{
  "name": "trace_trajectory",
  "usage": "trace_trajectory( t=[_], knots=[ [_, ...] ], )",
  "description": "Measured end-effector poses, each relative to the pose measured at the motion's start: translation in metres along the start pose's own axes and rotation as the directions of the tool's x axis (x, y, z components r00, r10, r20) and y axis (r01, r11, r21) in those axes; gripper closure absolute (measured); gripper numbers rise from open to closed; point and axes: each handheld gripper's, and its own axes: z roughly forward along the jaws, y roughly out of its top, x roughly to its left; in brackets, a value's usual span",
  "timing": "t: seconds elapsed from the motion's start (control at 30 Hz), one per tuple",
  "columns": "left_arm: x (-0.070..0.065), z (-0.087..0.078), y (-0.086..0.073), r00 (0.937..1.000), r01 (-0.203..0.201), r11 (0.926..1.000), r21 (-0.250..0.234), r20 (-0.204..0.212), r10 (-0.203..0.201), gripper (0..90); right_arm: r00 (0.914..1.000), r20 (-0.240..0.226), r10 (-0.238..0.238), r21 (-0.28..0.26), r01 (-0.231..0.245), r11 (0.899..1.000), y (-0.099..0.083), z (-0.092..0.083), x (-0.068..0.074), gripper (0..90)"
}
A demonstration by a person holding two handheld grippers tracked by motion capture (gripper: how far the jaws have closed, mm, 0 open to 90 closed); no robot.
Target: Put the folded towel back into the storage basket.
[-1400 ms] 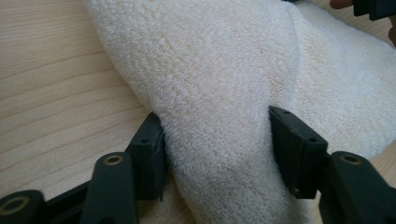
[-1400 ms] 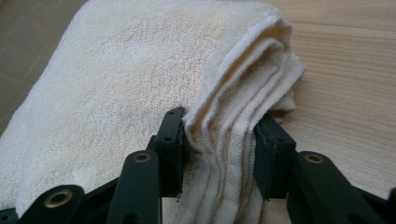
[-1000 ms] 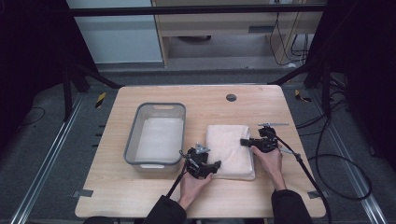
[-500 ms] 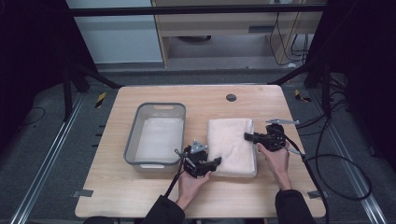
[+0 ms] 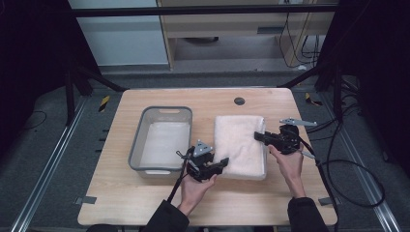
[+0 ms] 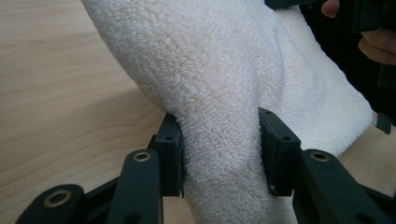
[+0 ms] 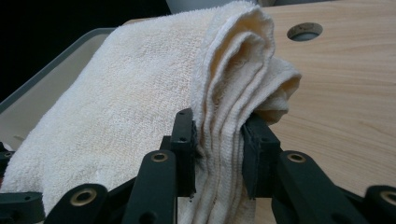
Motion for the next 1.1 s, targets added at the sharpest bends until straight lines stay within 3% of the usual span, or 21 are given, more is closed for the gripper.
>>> trace_trajectory(
  t=[0.23, 1.1],
  knots=[
    [0.005, -0.018, 0.008, 0.9999, -0.009, 0.9998, -0.02, 0.007, 0.009, 57.1, 0.9999, -0.011, -0.013, -0.027, 0.013, 1.0, 0.01, -0.003, 0.015, 69.5],
    [0.027, -0.073, 0.027, 0.9973, -0.057, 0.9949, -0.083, -0.05, 0.053, 56.9, 0.994, -0.021, -0.108, -0.066, 0.106, 0.992, 0.048, 0.008, 0.073, 69.4]
  ],
)
